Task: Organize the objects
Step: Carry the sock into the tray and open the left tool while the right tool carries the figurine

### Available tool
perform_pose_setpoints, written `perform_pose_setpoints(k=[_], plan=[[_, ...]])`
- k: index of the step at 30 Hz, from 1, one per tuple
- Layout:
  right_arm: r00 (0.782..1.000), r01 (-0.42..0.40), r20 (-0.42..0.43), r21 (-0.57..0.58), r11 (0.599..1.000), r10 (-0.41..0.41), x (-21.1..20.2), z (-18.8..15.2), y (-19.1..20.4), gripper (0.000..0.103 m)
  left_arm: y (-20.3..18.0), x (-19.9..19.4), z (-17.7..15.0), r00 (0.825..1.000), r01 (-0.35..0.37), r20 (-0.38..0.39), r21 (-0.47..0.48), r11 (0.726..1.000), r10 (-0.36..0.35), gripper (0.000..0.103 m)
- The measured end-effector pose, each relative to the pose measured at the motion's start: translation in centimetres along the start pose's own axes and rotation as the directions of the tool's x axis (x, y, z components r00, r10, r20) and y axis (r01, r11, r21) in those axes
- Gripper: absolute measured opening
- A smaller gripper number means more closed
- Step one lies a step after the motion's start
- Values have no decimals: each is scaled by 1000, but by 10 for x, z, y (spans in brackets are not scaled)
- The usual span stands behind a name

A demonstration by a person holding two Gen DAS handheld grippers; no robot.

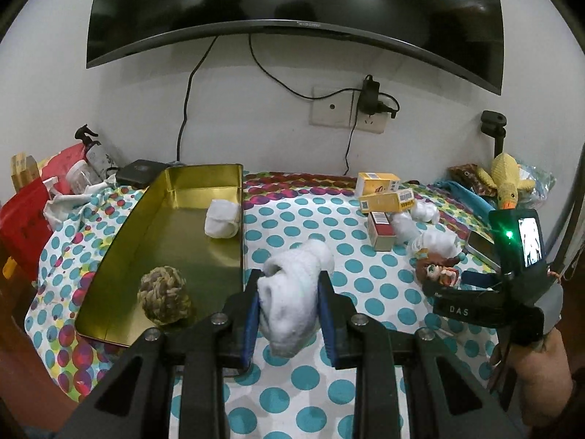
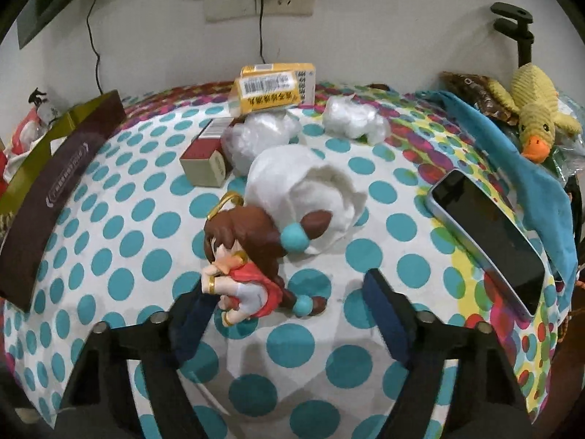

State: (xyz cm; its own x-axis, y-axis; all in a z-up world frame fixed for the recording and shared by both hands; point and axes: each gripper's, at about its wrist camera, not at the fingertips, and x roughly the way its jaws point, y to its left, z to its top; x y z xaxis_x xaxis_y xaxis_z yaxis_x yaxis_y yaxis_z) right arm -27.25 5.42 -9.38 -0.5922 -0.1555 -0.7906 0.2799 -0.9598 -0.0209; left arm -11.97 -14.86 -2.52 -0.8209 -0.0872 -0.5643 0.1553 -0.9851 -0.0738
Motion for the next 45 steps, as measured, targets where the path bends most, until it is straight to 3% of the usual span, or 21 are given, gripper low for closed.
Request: perform_pose_setpoints(k=[7, 17, 25, 30, 39, 45], plan=[[1000, -16, 1, 7, 1000, 16, 1, 2, 6, 51, 4, -1, 2, 1000, 5, 6, -16, 1000, -5, 29], [999, -25, 29, -53, 998, 27, -19, -6, 24, 50, 5, -2, 2, 1000, -28, 12, -15, 999, 28, 29], [990, -89, 105, -73, 993, 97, -60, -4, 30, 50, 5, -1, 1, 999, -44, 14, -4, 999, 44, 29], [986, -85, 131, -129, 988, 102, -73, 7, 56, 50, 11, 0, 1, 997, -81, 12, -9, 997, 81, 29], [979, -125, 132, -219, 968, 157, -75, 21, 125, 50, 71, -6, 18, 977, -204, 41, -101, 974, 209, 29], [970, -151, 148, -253, 956, 192, -81, 45, 163, 50, 114, 6, 17, 967, -256, -22, -153, 955, 255, 29]])
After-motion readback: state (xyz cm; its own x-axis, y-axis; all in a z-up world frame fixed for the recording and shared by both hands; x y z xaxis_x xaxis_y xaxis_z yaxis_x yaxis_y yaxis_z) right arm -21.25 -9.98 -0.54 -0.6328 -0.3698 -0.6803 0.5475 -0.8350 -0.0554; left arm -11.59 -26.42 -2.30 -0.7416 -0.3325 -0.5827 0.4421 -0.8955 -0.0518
